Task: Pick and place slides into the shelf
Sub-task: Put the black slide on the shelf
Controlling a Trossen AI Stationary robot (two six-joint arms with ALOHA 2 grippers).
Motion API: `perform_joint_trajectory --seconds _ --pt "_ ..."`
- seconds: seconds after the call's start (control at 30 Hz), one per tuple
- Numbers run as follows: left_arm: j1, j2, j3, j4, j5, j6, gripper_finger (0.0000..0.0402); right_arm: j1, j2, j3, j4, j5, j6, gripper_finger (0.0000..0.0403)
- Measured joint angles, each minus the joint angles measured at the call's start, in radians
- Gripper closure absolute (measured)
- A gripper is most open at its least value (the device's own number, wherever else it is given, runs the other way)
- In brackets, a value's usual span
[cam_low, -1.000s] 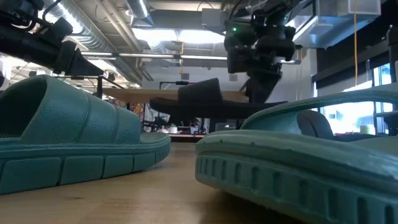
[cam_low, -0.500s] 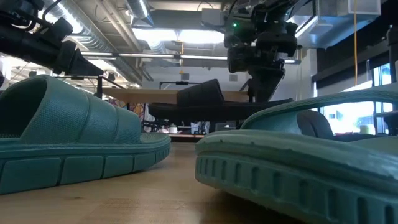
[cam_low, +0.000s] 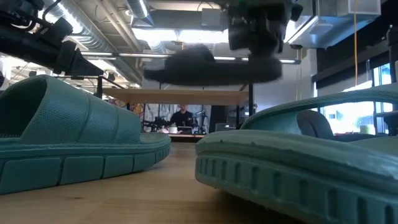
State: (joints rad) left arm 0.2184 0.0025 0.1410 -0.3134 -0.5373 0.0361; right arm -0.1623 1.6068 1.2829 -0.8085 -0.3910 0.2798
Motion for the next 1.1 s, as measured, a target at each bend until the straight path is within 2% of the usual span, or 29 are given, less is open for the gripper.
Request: perform_joint_trajectory --seconds 0.23,0.43,0.67,0.9,1.1 --pt "0.0 0.0 0.0 0.0 0.003 0.0 0.023 0.005 -0.08 0.069 0.035 0.146 0.201 0.0375" --pt "0.0 0.0 0.0 0.0 0.005 -0.008 0.023 -0.006 -0.117 0.125 0.088 0.34 0.328 0.0375" --pt "0.0 0.0 0.0 0.001 0.005 -0.007 0.023 -0.047 -0.116 0.137 0.082 0.375 0.482 0.0375" --pt "0.0 0.0 0.0 0.0 0.004 -0.007 0.023 -0.088 -0.116 0.137 0.038 0.489 0.578 0.0375" --pt "0.0 0.0 0.0 0.0 0.004 -0.007 0.023 -0.145 -0.115 0.137 0.001 0.525 0.661 0.0375"
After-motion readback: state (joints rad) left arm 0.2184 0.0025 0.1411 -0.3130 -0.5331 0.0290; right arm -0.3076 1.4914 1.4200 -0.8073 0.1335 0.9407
